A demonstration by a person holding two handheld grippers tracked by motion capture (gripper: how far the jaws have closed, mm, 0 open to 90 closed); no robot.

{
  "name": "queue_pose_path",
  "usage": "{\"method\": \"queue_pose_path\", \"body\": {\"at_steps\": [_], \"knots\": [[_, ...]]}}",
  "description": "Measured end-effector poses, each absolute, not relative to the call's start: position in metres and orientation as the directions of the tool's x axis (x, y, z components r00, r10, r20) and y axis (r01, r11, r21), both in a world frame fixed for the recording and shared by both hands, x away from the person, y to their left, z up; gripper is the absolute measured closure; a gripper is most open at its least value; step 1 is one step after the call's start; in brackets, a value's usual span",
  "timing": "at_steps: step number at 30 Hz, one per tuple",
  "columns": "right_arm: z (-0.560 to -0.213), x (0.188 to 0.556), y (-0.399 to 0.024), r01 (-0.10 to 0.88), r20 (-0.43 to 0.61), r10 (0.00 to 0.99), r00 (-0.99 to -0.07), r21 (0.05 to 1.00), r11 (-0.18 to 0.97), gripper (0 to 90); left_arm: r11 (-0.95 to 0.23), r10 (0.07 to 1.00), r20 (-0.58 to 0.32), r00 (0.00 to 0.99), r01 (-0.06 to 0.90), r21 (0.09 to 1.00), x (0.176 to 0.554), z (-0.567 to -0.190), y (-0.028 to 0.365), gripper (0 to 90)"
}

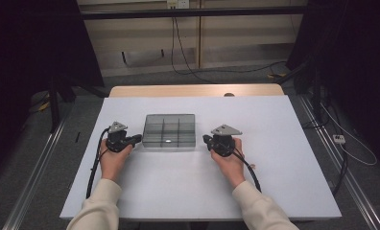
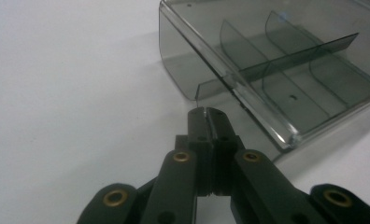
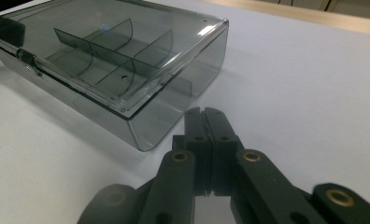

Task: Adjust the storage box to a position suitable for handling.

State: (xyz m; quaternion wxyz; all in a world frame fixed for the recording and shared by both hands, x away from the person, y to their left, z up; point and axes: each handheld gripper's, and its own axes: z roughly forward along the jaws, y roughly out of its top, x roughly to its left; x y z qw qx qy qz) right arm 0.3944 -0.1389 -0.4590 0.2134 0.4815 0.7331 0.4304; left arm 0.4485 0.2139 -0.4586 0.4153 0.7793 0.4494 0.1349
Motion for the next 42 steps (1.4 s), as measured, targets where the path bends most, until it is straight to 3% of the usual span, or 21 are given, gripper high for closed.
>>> {"method": "queue_pose_path", "body": {"at_steps": [23,42], "knots": [[-0.468,0.413,-0.122,0.581,0.058,0.881,-0.470,0.772,0.259,90.0,-0.271,0.797,-0.180,0.577,0.607,0.747,0.451,-0.463,0.201,90.0],[-0.466,0.388,-0.143,0.594,0.074,0.894,-0.441,0.771,0.229,90.0,-0.307,0.772,-0.179,0.610,0.605,0.735,0.429,-0.462,0.179,90.0]]}}
